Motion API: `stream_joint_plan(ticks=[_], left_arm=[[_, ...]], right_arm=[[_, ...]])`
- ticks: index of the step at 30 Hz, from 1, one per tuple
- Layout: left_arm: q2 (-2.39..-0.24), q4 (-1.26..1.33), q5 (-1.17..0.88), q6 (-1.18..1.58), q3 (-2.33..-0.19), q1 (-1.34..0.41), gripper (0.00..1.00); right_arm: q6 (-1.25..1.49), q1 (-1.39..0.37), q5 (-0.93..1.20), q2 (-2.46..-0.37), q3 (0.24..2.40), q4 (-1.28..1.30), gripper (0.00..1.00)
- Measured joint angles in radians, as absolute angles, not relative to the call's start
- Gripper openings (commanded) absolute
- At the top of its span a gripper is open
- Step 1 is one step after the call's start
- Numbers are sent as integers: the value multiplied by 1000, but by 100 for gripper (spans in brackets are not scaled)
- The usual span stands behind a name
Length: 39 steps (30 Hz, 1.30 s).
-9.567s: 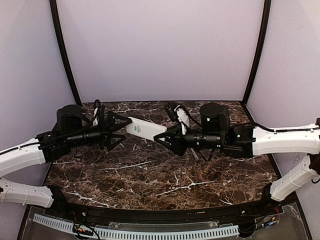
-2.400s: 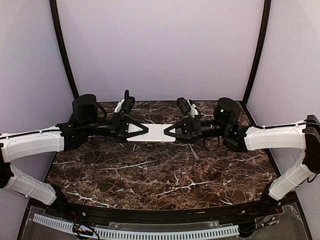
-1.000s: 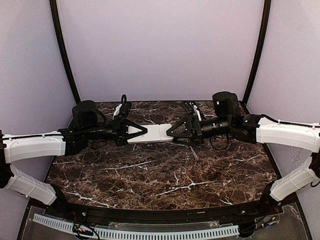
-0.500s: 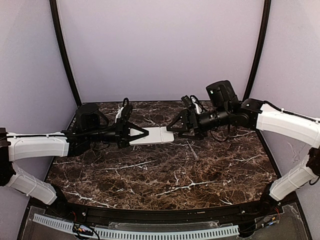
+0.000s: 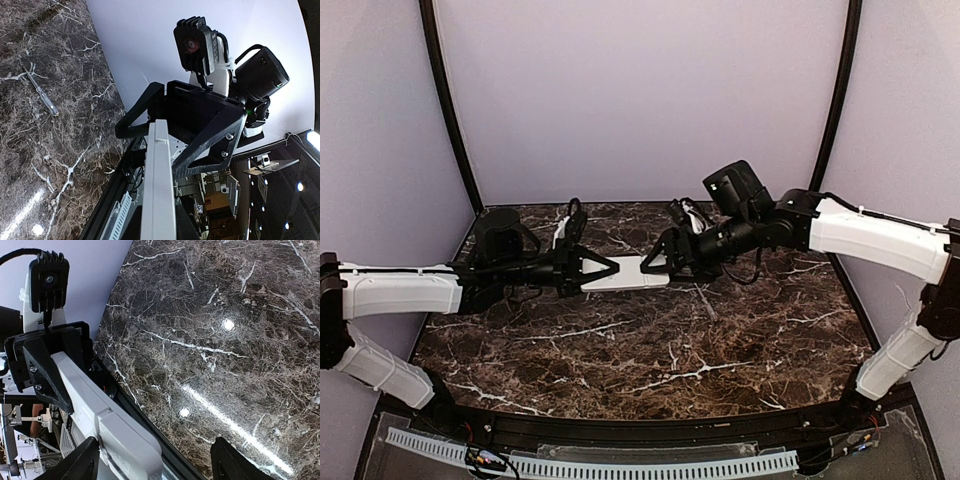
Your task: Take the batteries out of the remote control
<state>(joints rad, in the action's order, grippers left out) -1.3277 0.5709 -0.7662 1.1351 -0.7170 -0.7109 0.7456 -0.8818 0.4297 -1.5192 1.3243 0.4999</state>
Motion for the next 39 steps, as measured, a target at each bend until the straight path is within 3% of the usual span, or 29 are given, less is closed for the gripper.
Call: stream_joint_plan(ticks=[8, 29, 39], left_arm=[[-1334, 572, -766, 1136, -712, -710, 0], [-1341, 575, -763, 1138, -702, -711, 0], [-1341, 582, -762, 1137, -698, -711, 0]], right_arm=[[724, -891, 404, -1539, 1357, 540, 66], [713, -900, 395, -1539, 1357, 546, 31], [718, -900, 391, -1533, 1355, 547, 28]])
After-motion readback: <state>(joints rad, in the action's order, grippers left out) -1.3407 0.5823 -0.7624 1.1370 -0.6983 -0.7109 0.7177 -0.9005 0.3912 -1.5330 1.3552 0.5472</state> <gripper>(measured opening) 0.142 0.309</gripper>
